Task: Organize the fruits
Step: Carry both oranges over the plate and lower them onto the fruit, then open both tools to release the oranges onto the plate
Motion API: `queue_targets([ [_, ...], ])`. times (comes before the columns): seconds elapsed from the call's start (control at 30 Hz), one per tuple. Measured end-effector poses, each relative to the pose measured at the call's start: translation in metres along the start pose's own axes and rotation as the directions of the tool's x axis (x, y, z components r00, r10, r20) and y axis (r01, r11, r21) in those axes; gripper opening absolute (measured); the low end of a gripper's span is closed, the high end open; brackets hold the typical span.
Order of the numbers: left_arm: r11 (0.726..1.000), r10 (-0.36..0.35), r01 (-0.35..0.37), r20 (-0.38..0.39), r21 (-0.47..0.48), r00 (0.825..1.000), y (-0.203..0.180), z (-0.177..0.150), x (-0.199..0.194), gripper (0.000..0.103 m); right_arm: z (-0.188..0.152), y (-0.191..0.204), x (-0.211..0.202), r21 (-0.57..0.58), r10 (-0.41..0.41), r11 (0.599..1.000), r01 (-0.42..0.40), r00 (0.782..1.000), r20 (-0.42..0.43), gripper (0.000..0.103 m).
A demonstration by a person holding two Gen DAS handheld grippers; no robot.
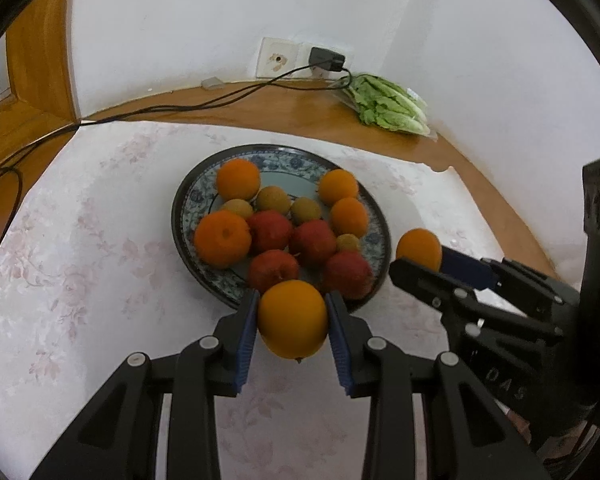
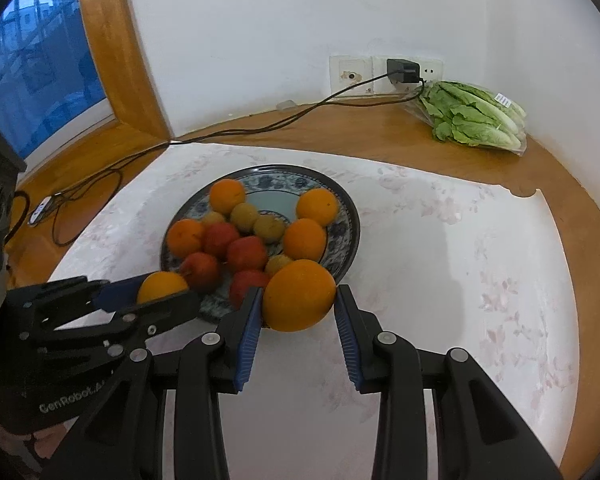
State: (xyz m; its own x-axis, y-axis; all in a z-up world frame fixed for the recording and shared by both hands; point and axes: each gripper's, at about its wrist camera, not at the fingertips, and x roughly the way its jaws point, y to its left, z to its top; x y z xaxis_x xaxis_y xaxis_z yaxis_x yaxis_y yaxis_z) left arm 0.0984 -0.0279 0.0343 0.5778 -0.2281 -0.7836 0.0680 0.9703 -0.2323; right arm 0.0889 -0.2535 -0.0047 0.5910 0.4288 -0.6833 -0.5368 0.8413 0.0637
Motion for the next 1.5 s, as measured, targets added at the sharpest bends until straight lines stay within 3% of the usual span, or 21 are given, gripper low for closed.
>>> queue_targets([
  [0.43,1.0,-0.001,0.001,0.014,-0.008,1.0,0.008,0.01,0.014,0.035,0.007,0.004,0.031,-0.02,-0.016,1.0,0.016,0.999,-0.035,0.037],
  [1.5,1.0,-0.007,0.007,0.011,-0.018,1.0,0.012,0.011,0.018,0.035,0.011,0.007,0.034,-0.038,-0.04,0.998,0.039,0.999,-0.01,0.037],
])
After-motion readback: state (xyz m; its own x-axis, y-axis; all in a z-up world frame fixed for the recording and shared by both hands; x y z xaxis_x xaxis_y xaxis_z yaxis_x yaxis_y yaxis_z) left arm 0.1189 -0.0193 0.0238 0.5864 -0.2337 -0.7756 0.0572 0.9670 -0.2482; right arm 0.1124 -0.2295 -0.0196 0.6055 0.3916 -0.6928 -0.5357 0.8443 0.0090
